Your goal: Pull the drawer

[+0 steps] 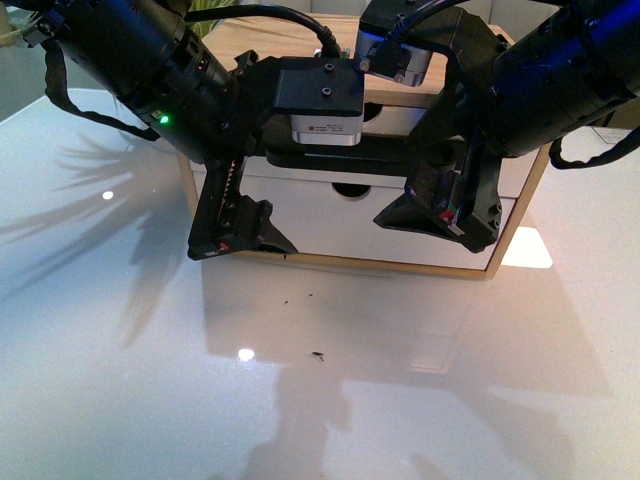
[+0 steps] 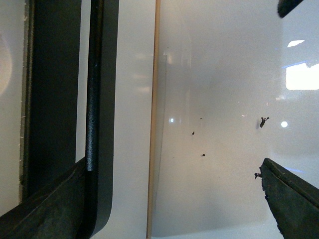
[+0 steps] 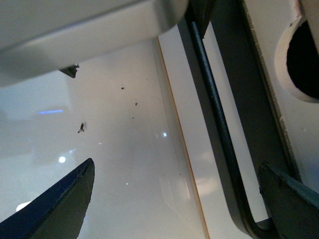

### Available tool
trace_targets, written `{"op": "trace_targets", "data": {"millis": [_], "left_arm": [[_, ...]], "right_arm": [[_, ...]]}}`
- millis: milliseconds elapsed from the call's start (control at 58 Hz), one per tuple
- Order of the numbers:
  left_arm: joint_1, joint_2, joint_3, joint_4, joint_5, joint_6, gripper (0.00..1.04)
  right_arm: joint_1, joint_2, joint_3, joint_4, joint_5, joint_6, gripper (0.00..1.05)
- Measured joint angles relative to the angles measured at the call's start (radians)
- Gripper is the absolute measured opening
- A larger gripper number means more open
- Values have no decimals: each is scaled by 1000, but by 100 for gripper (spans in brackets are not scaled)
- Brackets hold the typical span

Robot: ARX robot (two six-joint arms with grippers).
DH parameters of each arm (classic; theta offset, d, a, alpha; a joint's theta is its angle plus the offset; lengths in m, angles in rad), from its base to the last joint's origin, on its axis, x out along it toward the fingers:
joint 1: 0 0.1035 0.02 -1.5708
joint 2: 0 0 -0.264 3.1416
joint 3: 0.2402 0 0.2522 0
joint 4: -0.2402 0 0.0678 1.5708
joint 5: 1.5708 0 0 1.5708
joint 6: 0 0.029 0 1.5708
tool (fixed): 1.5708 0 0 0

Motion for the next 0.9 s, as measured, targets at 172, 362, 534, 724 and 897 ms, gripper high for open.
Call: {"op": "trace_targets", "data": {"millis": [172, 362, 534, 724, 897], "left_arm": [[-2, 0, 0, 0, -11, 19, 97], [-5, 0, -5, 8, -19, 26, 97], [-7, 1, -5, 13, -24, 26, 97], [-9, 3, -6, 15, -27, 24, 97], [-9, 4, -6, 16, -30, 14, 97]], "right_arm": [[2, 10, 6, -16, 9, -10, 96], [1, 14, 6, -5, 27, -27, 96], [-8, 24, 6, 24, 40, -34, 96], [-19, 31, 6, 16, 19, -31, 96], [-30, 33, 6, 34, 25, -38, 96]]}}
